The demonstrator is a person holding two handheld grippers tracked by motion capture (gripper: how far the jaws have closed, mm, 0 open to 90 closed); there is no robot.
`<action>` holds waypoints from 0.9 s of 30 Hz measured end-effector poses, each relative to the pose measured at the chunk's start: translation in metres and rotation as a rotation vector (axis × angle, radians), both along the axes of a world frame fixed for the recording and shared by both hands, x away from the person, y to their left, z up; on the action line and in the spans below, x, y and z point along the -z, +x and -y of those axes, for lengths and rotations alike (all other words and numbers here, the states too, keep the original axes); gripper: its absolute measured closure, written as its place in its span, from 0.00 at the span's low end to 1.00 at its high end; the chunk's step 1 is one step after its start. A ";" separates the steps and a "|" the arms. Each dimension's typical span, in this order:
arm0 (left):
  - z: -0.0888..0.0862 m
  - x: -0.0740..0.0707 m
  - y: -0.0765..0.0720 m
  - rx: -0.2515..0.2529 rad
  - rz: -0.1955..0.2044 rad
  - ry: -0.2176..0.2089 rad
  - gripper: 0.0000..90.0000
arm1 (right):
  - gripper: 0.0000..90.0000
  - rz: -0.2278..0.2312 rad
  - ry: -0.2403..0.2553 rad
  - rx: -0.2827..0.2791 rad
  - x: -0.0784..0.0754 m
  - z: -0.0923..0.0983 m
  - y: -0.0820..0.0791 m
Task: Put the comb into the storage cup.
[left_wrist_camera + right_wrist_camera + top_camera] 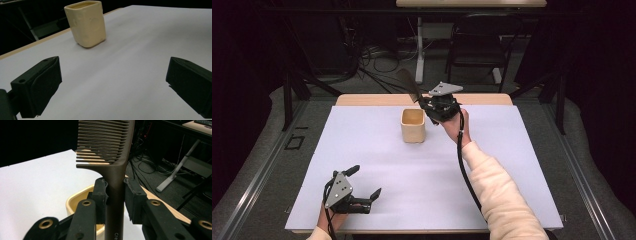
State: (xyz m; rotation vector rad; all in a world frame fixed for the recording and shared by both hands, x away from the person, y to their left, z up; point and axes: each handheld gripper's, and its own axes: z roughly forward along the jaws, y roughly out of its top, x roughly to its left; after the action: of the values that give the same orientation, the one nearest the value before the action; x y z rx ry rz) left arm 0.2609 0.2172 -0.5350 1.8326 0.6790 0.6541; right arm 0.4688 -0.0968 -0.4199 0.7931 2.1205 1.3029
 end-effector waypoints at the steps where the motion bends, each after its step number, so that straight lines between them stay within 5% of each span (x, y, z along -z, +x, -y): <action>1: 0.000 0.000 0.000 0.000 0.000 0.001 0.00 | 0.80 0.000 -0.002 -0.001 0.000 -0.001 0.000; 27: 0.000 0.000 0.000 0.000 -0.002 0.004 0.00 | 0.80 0.045 0.029 -0.004 -0.009 -0.010 0.002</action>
State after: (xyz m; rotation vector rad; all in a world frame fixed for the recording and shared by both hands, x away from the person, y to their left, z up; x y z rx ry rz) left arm 0.2610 0.2172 -0.5351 1.8370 0.6789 0.6540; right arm 0.4703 -0.0872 -0.4105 0.7645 2.0735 1.3441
